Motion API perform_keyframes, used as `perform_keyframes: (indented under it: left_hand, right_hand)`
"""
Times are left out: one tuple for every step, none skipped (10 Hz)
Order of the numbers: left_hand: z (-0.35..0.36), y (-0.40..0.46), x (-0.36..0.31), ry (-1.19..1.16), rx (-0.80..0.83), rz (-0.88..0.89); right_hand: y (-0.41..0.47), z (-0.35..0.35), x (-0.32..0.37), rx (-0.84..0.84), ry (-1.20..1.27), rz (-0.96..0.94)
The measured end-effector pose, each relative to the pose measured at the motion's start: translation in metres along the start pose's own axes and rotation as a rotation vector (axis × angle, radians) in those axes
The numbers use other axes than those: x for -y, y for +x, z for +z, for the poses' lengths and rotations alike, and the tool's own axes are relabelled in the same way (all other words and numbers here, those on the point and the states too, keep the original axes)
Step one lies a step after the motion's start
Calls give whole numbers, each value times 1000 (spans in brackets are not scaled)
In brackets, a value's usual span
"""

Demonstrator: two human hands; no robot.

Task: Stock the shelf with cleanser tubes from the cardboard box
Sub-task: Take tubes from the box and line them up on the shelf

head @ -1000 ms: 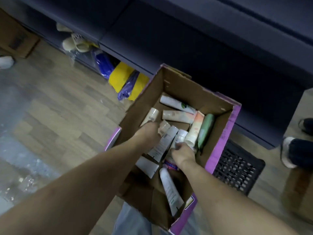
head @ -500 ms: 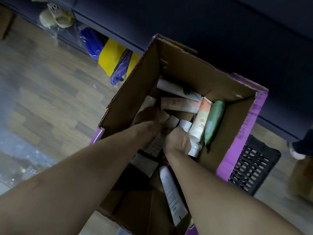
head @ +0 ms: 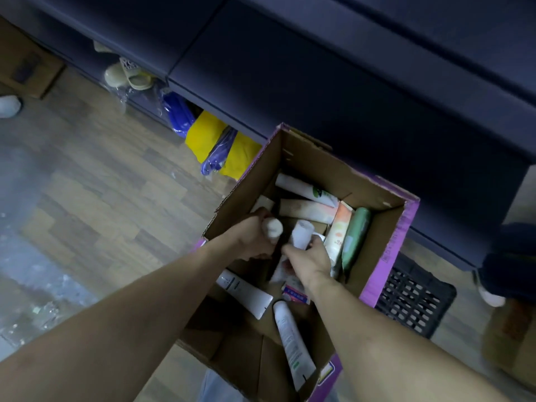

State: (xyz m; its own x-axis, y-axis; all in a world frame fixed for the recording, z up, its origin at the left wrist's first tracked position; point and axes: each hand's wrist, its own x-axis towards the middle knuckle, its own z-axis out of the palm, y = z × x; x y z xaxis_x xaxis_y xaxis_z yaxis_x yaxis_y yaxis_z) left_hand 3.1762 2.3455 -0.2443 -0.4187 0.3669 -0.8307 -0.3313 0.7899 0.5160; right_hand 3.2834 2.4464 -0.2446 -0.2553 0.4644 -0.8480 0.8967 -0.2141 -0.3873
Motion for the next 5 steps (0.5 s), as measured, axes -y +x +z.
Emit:
perform_keyframes:
  left_hand:
    - [-3, -20, -20, -72, 20, -11]
    - [1, -31, -29, -132, -36, -21]
    - [8, -38, -29, -32, -130, 23]
    - [12, -45, -25, 19, -169, 12]
    - [14, -50, -17, -34, -130, -25]
  right_hand:
    - [-7, -7, 9, -56, 75, -54]
    - [-20, -17, 21, -137, 182, -91]
    - [-26, -20, 21, -193, 299, -50]
    - [-33, -23, 19, -217, 371, 7]
    - [-38, -21, 12, -284, 323, 15]
